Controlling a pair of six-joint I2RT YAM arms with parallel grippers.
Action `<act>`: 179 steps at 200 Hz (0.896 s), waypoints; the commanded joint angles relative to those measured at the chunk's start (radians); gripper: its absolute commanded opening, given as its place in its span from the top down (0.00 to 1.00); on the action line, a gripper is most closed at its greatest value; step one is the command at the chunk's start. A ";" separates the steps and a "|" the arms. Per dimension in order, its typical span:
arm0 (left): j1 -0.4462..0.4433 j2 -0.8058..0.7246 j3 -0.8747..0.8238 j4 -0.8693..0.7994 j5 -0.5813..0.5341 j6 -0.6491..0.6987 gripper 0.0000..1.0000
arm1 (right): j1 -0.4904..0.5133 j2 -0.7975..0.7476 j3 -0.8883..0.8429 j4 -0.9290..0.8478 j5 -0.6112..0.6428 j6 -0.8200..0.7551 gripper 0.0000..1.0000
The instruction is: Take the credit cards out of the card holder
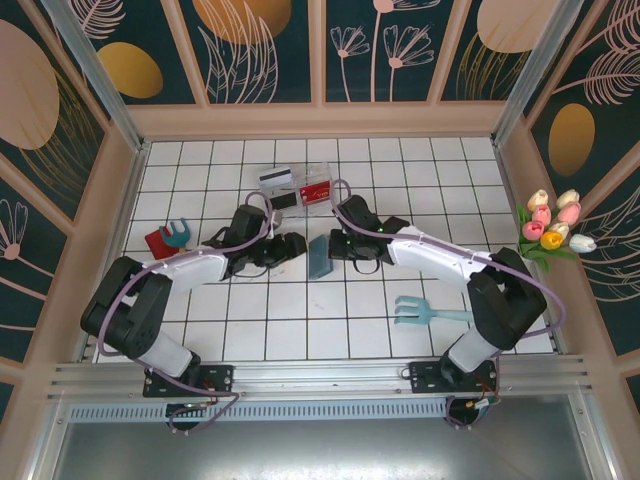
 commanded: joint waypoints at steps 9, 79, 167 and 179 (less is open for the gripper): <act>0.009 -0.069 0.013 -0.083 -0.123 0.019 0.17 | -0.006 -0.031 0.046 0.028 -0.058 -0.041 0.93; 0.109 -0.227 -0.105 -0.064 -0.195 0.007 0.02 | -0.009 0.024 0.102 0.071 -0.121 -0.043 0.93; 0.121 -0.207 -0.135 0.003 -0.091 0.009 0.01 | -0.067 0.042 0.069 0.012 -0.038 0.010 0.94; 0.121 -0.193 -0.132 0.025 -0.051 0.014 0.01 | -0.088 0.027 0.045 0.007 -0.017 0.012 0.94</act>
